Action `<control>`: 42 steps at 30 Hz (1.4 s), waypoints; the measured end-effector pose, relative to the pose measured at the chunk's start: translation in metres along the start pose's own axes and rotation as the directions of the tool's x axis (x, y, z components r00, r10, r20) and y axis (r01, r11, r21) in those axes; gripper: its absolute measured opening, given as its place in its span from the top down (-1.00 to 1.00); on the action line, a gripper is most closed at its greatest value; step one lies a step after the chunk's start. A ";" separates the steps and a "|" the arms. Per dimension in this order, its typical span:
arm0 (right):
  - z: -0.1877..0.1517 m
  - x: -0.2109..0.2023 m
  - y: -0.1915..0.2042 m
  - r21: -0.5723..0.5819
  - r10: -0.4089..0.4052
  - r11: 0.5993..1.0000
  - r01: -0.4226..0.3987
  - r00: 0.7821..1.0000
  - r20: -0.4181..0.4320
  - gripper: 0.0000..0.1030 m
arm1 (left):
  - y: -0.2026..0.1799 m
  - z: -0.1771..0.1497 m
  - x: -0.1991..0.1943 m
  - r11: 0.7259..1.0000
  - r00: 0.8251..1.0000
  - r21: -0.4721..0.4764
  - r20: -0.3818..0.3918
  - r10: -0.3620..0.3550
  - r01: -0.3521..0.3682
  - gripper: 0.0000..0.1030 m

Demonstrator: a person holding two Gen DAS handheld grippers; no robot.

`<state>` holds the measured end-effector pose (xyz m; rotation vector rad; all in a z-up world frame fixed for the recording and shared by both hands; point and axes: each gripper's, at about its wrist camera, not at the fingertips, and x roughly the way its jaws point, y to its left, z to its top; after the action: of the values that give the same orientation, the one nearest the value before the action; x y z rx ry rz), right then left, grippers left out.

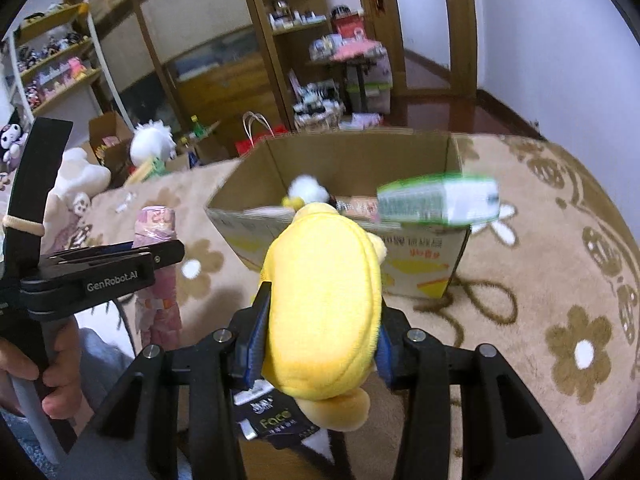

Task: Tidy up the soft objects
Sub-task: 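Lift the towel roll and yellow plush and carry both over the box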

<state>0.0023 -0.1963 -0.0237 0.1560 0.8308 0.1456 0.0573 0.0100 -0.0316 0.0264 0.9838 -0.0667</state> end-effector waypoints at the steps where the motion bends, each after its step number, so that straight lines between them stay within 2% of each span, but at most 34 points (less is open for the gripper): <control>1: 0.002 -0.005 0.001 -0.005 0.004 1.000 -0.003 1.000 0.017 0.10 | 0.000 0.002 -0.007 1.000 1.000 0.005 0.025 -0.005 0.005 0.16; 8: 0.025 -0.030 0.003 0.021 0.028 0.999 -0.031 0.991 0.134 0.10 | -0.001 0.021 -0.042 0.999 0.987 0.017 0.155 -0.030 0.027 0.16; 11: 0.035 -0.038 0.000 0.029 0.024 0.999 -0.029 0.984 0.176 0.10 | -0.008 0.029 -0.054 0.999 0.977 0.041 0.214 -0.015 0.006 0.16; 15: 0.047 -0.045 -0.006 0.043 0.017 0.999 -0.027 0.976 0.218 0.10 | -0.015 0.040 -0.060 0.998 0.967 0.063 0.253 -0.016 0.000 0.16; 18: 0.055 -0.047 -0.008 0.047 0.010 0.999 -0.022 0.970 0.242 0.10 | -0.024 0.049 -0.061 0.994 0.956 0.102 0.292 0.000 -0.031 0.16; 25: 0.075 -0.047 -0.014 0.055 0.034 0.997 -0.052 0.960 0.280 0.09 | -0.037 0.072 -0.060 0.991 0.945 0.131 0.324 -0.048 0.005 0.16; 36: 0.104 -0.044 -0.025 0.024 0.009 1.000 -0.018 0.950 0.313 0.08 | -0.059 0.103 -0.049 0.983 0.935 0.184 0.344 -0.080 0.017 0.16; 42: 0.114 -0.038 -0.025 0.009 0.000 1.000 -0.003 0.948 0.318 0.07 | -0.064 0.108 -0.041 0.982 0.931 0.189 0.355 -0.079 0.011 0.16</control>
<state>0.0638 -0.2375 0.0748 0.1833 0.5088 0.1142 0.1199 -0.0574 0.0630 0.1565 0.6060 -0.1988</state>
